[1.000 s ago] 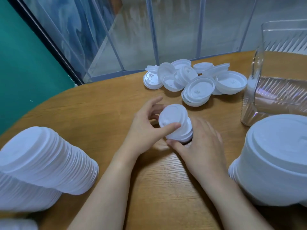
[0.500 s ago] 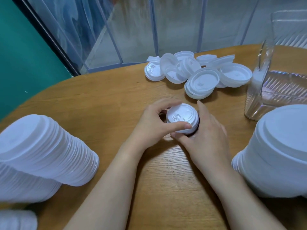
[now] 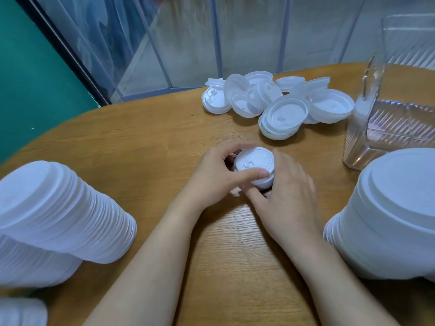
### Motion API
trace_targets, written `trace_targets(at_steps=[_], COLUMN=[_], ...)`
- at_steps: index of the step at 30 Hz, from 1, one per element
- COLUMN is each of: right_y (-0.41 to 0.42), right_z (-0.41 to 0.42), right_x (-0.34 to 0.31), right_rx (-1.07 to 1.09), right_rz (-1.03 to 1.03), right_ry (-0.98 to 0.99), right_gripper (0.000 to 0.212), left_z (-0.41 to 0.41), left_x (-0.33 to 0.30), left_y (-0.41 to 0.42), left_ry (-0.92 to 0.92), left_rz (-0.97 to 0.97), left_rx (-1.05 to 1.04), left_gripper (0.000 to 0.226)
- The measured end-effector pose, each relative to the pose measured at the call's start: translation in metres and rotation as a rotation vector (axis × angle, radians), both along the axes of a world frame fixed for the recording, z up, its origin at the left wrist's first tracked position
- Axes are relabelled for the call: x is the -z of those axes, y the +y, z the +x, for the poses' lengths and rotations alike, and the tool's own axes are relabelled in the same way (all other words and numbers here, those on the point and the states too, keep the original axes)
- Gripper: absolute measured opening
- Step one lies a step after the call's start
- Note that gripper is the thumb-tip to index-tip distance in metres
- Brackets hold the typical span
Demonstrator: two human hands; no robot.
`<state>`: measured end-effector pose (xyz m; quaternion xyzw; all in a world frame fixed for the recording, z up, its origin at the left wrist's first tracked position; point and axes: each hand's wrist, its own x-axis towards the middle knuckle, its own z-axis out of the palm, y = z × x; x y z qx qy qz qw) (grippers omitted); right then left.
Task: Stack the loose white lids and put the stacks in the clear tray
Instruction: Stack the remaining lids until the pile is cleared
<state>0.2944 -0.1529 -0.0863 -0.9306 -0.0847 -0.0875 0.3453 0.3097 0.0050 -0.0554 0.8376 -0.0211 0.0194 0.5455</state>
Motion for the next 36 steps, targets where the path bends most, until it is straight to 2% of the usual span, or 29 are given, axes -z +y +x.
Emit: trace_targets(at_steps=[4,8,13,16,18,26,28,32,36], right_y=[0.002,0.004,0.006,0.006,0.006,0.006,0.006,0.006,0.003], right_z=[-0.002,-0.004,-0.005,-0.004,-0.003,-0.004,-0.005,-0.006,-0.006], right_x=[-0.003,-0.001,-0.003,-0.002,-0.001,-0.002,-0.003,-0.004,-0.002], right_rx=[0.015,0.038,0.073,0.066,0.063,0.043,0.056,0.07,0.046], right_rz=[0.023,0.017,-0.025,-0.026,-0.018,0.03,0.032,0.028,0.01], right_ry=[-0.023,-0.03,-0.029,-0.02,-0.015,0.016,0.012,-0.014,-0.017], right_gripper=[0.07,0.071,0.062,0.066,0.072,0.083,0.08,0.063,0.069], left_z=[0.018,0.055,0.09,0.1,0.1,0.073,0.055,0.015,-0.011], left_x=[-0.007,-0.022,-0.036,-0.037,-0.035,-0.045,-0.055,-0.059,-0.038], left_y=[0.0,-0.018,-0.053,-0.06,-0.06,-0.035,-0.026,-0.005,0.01], left_ry=[-0.089,-0.128,-0.127,-0.149,-0.149,-0.124,-0.145,-0.223,-0.203], left_rz=[-0.016,0.206,0.478,0.667,0.706,0.422,0.344,0.098,-0.114], left_rx=[-0.068,0.008,0.046,0.066,0.075,-0.057,-0.095,-0.199,-0.322], left_gripper=[0.025,0.024,0.038,0.028,0.015,0.013,0.007,0.01,0.009])
